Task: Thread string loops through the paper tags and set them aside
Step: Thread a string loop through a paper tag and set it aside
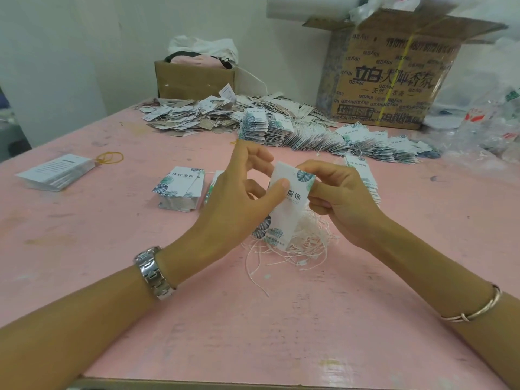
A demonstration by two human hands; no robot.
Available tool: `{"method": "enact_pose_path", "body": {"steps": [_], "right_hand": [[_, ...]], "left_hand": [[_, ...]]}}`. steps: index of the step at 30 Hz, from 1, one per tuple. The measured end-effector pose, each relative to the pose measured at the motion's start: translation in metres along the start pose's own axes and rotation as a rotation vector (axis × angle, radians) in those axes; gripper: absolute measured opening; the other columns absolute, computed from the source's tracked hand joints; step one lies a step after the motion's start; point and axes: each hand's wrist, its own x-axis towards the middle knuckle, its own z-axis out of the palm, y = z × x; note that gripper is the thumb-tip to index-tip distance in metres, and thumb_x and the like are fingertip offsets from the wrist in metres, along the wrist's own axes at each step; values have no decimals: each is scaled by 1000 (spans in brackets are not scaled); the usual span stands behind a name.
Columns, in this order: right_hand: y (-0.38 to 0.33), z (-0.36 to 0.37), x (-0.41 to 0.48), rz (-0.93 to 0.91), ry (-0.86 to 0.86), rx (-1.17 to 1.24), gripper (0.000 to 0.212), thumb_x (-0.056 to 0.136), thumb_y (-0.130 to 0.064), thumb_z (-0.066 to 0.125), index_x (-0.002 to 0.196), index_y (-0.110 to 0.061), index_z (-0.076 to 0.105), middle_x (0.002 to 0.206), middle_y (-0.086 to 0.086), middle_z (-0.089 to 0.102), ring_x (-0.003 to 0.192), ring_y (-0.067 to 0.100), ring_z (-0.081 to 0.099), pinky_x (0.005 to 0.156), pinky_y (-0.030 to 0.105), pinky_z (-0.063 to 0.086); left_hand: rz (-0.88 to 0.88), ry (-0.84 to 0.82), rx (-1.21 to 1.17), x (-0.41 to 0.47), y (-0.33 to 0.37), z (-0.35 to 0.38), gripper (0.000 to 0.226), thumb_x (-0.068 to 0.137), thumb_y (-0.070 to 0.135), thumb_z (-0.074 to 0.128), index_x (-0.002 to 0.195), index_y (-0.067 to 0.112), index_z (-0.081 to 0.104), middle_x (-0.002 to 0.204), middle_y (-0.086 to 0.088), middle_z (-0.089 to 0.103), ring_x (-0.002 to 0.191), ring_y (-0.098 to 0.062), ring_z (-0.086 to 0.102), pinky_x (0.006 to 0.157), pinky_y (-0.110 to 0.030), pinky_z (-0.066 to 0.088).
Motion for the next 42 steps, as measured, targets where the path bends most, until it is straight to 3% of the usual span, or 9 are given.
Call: {"method": "enact_pose_path", "body": {"steps": [3,7,9,14,20,25,30,36,42], "right_hand": [[1,0,-1,-15,-16,-36,14,79,-13,65,90,-5,68,80,45,37,52,18,15,47,21,18],[5,-4,0,-59,-47,-28,9,78,-10,65,85,-9,70,72,6,57,44,6,26,44,16,23],[5,-5,0,-68,-54,-21,9,77,-8,65,84,-9,71,72,-3,58,43,5,29,44,16,24],[7,-7,0,-68,-96,-70,14,82,-9,63,93,-3,69,79,6,56,46,8,30,45,17,24],[8,-9,3,-75,-125,-82,12,82,-10,64,89,-8,73,82,5,59,48,9,29,46,18,23],[10,-14,5,-47,-157,-134,11,82,-14,66,84,-17,76,81,37,48,47,8,31,45,17,26],[12,-25,9,16,-190,-140,12,81,-16,67,80,-22,77,58,-6,57,46,4,33,45,15,27],[8,-44,16,21,-87,-114,8,78,-22,69,76,-15,73,63,2,53,47,9,34,46,18,30],[9,-59,19,45,32,-171,20,79,-25,68,81,-5,64,54,-5,50,47,7,37,46,16,30]], "left_hand": [[128,22,87,-2,2,-1,25,92,24,67,105,35,48,103,18,58,67,-12,63,56,-36,50],[229,30,152,-3,2,1,14,93,23,67,102,31,61,107,12,62,74,-19,65,59,-42,51],[250,51,173,-2,1,0,11,91,25,70,101,27,67,108,10,63,76,-18,66,60,-41,52],[387,143,292,-1,-1,-4,12,86,26,74,94,19,78,108,8,62,85,-12,63,62,-33,51],[491,188,399,-1,-3,-3,14,86,27,75,89,14,78,100,5,60,86,-12,56,74,-20,41],[484,136,453,1,-6,-2,16,88,28,71,88,13,75,99,7,60,94,-16,58,77,-36,48],[437,147,391,4,-7,-4,12,84,23,72,83,11,71,95,8,61,95,-13,58,85,-49,45],[397,112,222,4,-8,-7,10,80,9,74,76,5,66,87,4,68,88,-9,61,84,-24,42],[252,93,96,4,-9,-9,5,84,15,70,81,14,67,89,16,74,92,-7,68,80,-24,41]]}}
